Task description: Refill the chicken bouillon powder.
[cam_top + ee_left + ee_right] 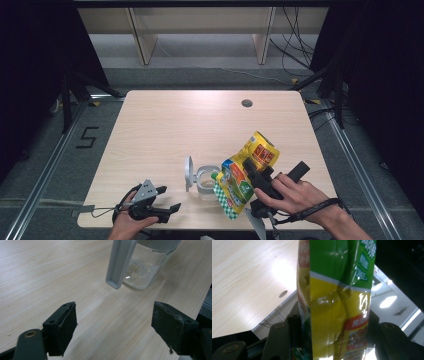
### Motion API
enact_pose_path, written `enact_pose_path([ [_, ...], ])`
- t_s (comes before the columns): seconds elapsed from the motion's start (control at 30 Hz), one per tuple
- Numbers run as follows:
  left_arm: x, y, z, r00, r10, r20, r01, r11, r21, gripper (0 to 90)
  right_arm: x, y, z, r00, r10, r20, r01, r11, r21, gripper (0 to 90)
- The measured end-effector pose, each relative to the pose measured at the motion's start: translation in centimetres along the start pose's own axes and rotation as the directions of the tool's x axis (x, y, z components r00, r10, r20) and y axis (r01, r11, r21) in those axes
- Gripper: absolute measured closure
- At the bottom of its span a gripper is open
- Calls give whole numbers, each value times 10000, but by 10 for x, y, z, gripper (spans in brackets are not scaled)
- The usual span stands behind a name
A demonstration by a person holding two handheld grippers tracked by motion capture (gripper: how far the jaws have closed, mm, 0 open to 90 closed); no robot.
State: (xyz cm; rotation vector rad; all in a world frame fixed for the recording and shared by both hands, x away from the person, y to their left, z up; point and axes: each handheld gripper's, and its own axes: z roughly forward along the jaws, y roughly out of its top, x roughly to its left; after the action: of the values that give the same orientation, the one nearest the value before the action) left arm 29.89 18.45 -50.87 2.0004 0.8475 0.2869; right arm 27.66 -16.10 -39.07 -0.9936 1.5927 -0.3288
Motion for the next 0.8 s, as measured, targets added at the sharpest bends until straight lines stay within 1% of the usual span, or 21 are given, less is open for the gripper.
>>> enact_pose_path([
  [0.03,0,0,0,10000,14,9,-14,10000,-2,200,1,1,0,10000,84,-42,-84,10000,-18,511],
  [0.07,-1,0,0,9997,-245,15,245,9997,-28,200,0,0,0,10000,70,-35,-71,9999,-79,511],
  [0.1,0,0,0,10000,-78,13,79,10000,-9,200,0,0,0,10000,32,3,-32,10000,-20,511],
  [0.13,0,0,0,10000,-25,-2,25,10000,-47,200,-1,0,1,9999,-68,80,69,10000,-46,512],
  [0.17,0,0,0,10000,-39,-21,39,10000,-37,200,-1,0,1,9999,-68,80,69,10000,-46,512],
  [0.2,0,0,-1,9998,-192,-19,192,9998,-48,200,1,0,1,9999,95,-40,-95,10000,5,512],
  [0.23,1,1,-1,10000,-92,-15,92,9998,-174,201,0,1,2,10000,-45,4,45,10000,-79,512],
  [0.27,1,1,-2,9998,-197,-85,196,9996,-191,200,1,0,1,9999,122,-36,-122,9999,-27,512],
  [0.3,2,1,-3,9997,-217,-97,216,9997,-143,201,0,0,1,10000,64,-1,-64,10000,-62,512],
  [0.33,3,1,-3,9997,-177,-149,174,9997,-193,201,0,0,1,10000,15,49,-15,10000,-14,512],
  [0.37,2,0,-3,9989,-427,-167,425,9990,-159,201,0,0,1,10000,15,49,-15,10000,-14,512],
  [0.4,3,0,-3,9998,-164,-76,164,9998,-99,200,0,0,1,10000,56,-16,-56,10000,-33,513],
  [0.43,3,0,-3,9998,-164,-76,164,9998,-99,200,0,0,1,10000,56,-16,-56,10000,-33,513],
  [0.47,3,1,-2,9999,-109,-17,109,9998,-135,200,-2,0,2,9999,-112,54,113,9998,-138,513],
  [0.5,3,1,-2,10000,-55,-10,55,10000,-63,200,-2,0,2,9999,-112,54,113,9998,-138,513],
  [0.53,3,1,-2,9999,-88,-92,86,9998,-194,200,-1,0,1,10000,18,12,-18,10000,-24,513],
  [0.6,3,1,-3,9999,-129,-108,127,9998,-165,201,-1,0,1,10000,-11,-12,11,10000,-52,512],
  [0.67,3,0,-3,9993,-374,-64,373,9992,-156,200,-1,-1,1,10000,7,-21,-7,10000,-61,513],
  [0.7,4,0,-3,9998,-175,-95,174,9998,-122,201,-2,-1,2,10000,-75,15,75,9999,-123,513],
  [0.77,4,0,-3,9997,-217,-62,216,9997,-149,200,-2,-1,2,9999,-121,19,121,9998,-136,513],
  [0.8,2,0,-3,9991,-426,-73,425,9990,-138,200,-2,-1,2,10000,-69,34,69,9999,-122,513],
])
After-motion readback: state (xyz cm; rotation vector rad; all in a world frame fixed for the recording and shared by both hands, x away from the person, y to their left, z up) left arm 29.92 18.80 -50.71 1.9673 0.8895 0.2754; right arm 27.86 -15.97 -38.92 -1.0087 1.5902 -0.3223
